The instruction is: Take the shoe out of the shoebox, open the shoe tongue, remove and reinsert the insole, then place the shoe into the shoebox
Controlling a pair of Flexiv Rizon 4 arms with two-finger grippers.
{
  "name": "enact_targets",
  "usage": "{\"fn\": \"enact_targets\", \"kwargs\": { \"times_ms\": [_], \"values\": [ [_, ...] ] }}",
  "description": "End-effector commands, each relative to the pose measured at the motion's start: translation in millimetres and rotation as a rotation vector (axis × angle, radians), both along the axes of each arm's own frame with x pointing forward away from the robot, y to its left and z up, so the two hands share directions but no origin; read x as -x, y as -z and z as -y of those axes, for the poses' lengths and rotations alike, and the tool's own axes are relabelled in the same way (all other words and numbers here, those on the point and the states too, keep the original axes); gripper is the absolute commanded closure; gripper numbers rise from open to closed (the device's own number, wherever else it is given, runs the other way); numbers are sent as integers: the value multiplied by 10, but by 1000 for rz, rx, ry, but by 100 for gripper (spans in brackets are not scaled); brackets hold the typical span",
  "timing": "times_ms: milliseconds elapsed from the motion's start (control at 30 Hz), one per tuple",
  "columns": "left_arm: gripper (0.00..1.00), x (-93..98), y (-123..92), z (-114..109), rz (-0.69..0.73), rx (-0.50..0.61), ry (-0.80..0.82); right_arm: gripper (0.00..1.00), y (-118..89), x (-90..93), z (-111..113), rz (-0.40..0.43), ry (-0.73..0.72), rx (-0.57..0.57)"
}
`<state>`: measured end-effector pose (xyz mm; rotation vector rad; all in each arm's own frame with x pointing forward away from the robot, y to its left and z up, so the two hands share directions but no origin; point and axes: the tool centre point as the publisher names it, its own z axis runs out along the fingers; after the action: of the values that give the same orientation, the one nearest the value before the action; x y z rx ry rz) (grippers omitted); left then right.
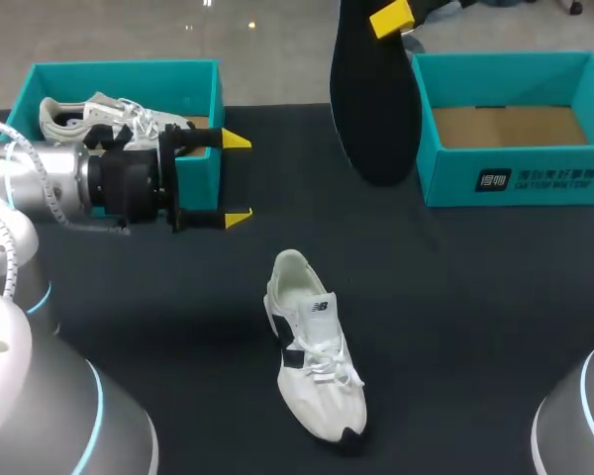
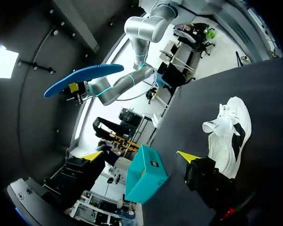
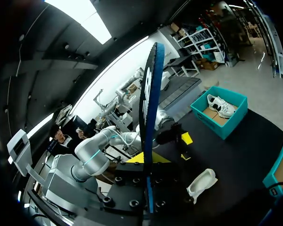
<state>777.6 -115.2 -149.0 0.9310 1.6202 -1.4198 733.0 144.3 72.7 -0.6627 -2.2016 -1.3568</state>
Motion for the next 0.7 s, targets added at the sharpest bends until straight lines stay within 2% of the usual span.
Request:
{"fn": "enact_targets", "kwargs": {
  "times_ms": [33, 267, 533, 700],
  "values": [
    [0, -134, 1, 150, 131, -3, 94, 100, -3, -17, -11, -2, -2, 3],
    [0, -235, -146, 304, 268, 51, 117, 100, -3, -17, -11, -2, -2, 3],
    [0, -258, -283, 498, 333, 89, 125, 100, -3, -17, -11, -2, -2, 3],
    [0, -259, -294, 514, 344, 79, 118, 100, -3, -17, -11, -2, -2, 3]
  ]
}}
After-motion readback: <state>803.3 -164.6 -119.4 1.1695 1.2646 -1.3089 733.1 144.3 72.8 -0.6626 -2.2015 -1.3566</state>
